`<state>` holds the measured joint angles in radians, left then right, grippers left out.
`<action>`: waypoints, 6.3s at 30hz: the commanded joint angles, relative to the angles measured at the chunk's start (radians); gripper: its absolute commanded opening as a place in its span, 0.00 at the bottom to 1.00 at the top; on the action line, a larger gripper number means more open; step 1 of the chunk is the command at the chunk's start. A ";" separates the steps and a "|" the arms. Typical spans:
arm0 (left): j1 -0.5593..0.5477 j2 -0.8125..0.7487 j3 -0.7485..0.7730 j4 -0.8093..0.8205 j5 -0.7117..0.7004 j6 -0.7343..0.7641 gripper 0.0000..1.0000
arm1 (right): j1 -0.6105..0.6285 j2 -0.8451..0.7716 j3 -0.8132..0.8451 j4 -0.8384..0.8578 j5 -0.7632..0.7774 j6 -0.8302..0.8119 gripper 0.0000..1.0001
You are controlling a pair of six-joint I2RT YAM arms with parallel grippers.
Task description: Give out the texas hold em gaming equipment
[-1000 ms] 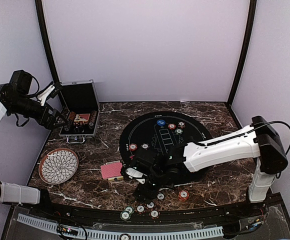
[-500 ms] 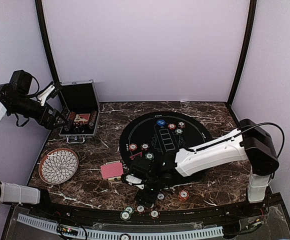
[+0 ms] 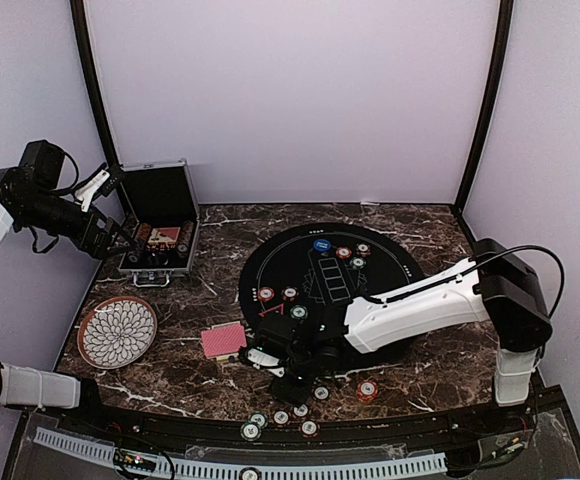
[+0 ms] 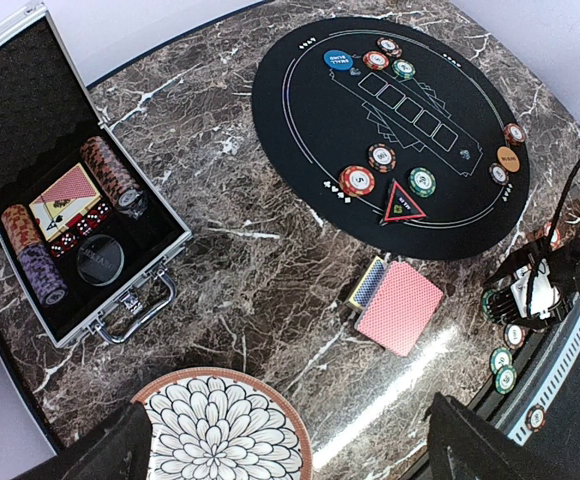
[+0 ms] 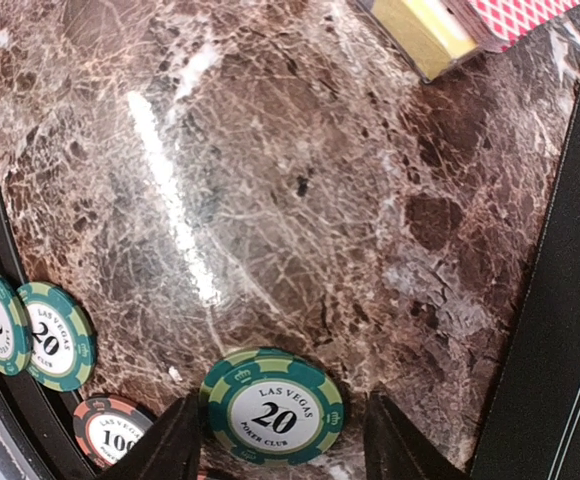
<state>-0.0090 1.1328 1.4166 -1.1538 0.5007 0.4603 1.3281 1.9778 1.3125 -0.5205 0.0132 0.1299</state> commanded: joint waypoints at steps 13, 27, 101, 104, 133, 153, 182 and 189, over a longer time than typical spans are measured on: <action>0.006 -0.020 0.009 -0.024 0.020 0.009 0.99 | 0.006 -0.040 0.030 -0.019 0.054 0.002 0.33; 0.006 -0.018 0.000 -0.021 0.023 0.014 0.99 | -0.105 -0.220 -0.009 -0.036 0.027 0.052 0.31; -0.536 0.264 -0.381 0.313 -0.091 0.043 0.99 | -0.762 -0.236 -0.281 0.041 0.129 0.220 0.28; -0.554 0.267 -0.394 0.334 -0.100 0.041 0.99 | -0.763 -0.272 -0.334 0.043 0.135 0.232 0.26; -0.720 0.379 -0.473 0.490 -0.350 0.113 0.99 | -0.591 -0.388 -0.098 -0.015 0.098 0.355 0.68; -0.735 0.427 -0.507 0.530 -0.420 0.140 0.99 | -0.578 -0.411 -0.133 0.015 0.073 0.377 0.78; -0.741 0.495 -0.533 0.587 -0.444 0.173 0.99 | -0.578 -0.427 -0.165 0.036 0.050 0.384 0.77; -0.742 0.481 -0.548 0.594 -0.462 0.201 0.99 | -0.578 -0.428 -0.168 0.042 0.043 0.385 0.75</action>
<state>-0.7444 1.6234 0.9009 -0.5583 0.0452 0.6273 0.7399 1.5776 1.1549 -0.5076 0.0635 0.5072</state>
